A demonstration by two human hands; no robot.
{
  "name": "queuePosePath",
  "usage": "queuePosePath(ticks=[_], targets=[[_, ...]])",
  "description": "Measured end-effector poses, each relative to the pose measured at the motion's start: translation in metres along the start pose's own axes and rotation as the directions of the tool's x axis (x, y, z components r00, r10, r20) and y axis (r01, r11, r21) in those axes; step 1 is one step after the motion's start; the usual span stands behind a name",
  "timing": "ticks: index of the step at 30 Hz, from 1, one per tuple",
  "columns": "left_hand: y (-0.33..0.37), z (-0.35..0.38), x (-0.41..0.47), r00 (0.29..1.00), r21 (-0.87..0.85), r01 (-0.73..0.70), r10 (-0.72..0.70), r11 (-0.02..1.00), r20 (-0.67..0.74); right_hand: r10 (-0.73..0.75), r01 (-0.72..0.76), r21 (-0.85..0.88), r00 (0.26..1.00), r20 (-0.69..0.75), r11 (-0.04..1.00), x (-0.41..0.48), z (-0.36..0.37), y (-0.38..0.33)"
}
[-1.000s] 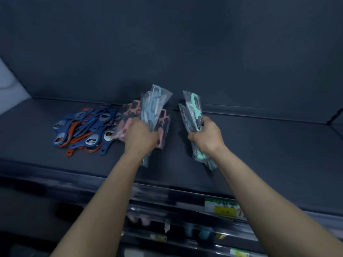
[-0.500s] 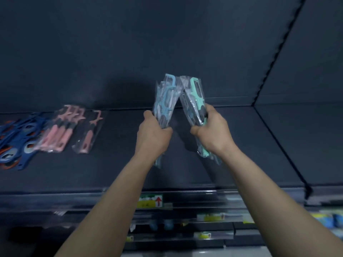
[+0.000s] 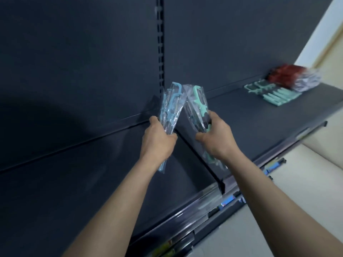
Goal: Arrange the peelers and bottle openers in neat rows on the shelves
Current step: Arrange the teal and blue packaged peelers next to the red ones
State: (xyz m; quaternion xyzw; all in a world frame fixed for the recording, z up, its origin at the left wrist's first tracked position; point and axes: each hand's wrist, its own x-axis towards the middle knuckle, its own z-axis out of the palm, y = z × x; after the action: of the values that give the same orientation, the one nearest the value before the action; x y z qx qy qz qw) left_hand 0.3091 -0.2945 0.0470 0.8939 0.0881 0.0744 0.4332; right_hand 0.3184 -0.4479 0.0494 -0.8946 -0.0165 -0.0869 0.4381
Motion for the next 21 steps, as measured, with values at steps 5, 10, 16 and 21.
queuePosePath(ticks=[5,10,16,21], targets=[[0.033,0.049,0.016,0.999,0.006,-0.034,0.034,0.999,0.042,0.032,-0.032,0.003,0.999,-0.03,0.999,0.023,-0.037,0.041],[0.067,0.11,0.026,1.0,0.022,0.004,-0.004,1.0,-0.002,0.009,-0.01,0.026,0.999,0.031,1.0,0.053,-0.078,0.088],[0.127,0.198,0.027,0.997,0.022,0.07,-0.069,0.997,-0.046,-0.013,0.007,0.057,0.994,0.113,0.998,0.092,-0.152,0.155],[0.154,0.238,0.025,0.983,-0.005,0.162,-0.162,0.987,-0.082,-0.036,0.019,0.088,0.98,0.194,0.996,0.122,-0.182,0.186]])
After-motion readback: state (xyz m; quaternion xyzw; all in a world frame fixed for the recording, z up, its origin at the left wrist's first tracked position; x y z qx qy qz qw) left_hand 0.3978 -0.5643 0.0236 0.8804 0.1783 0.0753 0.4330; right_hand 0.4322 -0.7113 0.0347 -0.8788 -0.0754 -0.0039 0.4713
